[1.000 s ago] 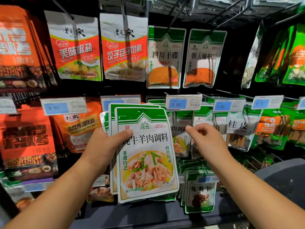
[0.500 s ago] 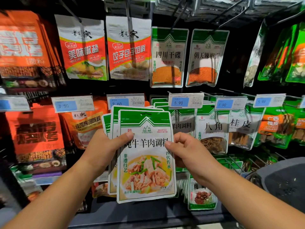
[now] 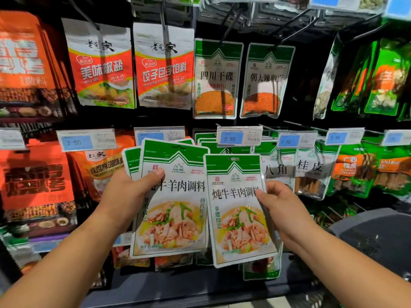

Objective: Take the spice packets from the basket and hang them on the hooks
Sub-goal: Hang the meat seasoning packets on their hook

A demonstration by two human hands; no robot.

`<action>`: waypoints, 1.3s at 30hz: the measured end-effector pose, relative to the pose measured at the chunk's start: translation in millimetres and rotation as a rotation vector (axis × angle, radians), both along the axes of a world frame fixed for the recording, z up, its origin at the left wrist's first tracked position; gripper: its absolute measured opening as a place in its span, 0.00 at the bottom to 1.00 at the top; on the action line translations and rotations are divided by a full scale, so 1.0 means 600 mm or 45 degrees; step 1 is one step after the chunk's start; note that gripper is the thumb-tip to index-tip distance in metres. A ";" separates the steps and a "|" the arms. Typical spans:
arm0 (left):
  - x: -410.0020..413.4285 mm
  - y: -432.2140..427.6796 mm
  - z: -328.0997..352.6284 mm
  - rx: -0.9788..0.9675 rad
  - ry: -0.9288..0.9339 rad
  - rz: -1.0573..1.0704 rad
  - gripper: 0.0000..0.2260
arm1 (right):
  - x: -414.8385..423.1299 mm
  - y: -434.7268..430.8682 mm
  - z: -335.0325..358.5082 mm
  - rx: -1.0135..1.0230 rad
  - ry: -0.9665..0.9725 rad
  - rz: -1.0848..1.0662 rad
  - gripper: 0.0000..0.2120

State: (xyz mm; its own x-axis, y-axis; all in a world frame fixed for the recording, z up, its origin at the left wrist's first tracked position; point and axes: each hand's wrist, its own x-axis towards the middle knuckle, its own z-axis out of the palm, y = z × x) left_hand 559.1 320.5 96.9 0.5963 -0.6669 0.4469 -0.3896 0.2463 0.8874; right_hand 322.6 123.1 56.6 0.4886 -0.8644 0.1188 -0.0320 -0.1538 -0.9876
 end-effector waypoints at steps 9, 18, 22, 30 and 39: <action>0.013 -0.004 0.009 -0.076 0.106 -0.045 0.16 | 0.002 -0.044 -0.004 -0.091 0.032 -0.143 0.16; 0.011 -0.007 0.010 -0.105 0.158 -0.082 0.19 | 0.037 -0.052 0.009 -0.102 -0.023 -0.192 0.13; 0.024 -0.004 0.011 -0.139 0.184 -0.057 0.15 | 0.045 -0.054 0.013 -0.132 -0.023 -0.173 0.04; 0.029 -0.011 0.002 -0.140 0.182 -0.108 0.18 | 0.075 -0.057 0.006 -0.166 0.057 -0.215 0.06; 0.016 -0.028 -0.009 -0.048 0.238 -0.064 0.10 | 0.101 -0.084 -0.003 -0.279 0.270 -0.338 0.12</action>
State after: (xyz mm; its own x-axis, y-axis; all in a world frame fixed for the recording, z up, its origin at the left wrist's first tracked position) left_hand 568.8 303.6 91.5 0.6379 -0.6827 0.3564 -0.2051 0.2955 0.9331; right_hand 383.0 72.7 54.7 0.2850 -0.9294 0.2346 -0.2983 -0.3186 -0.8997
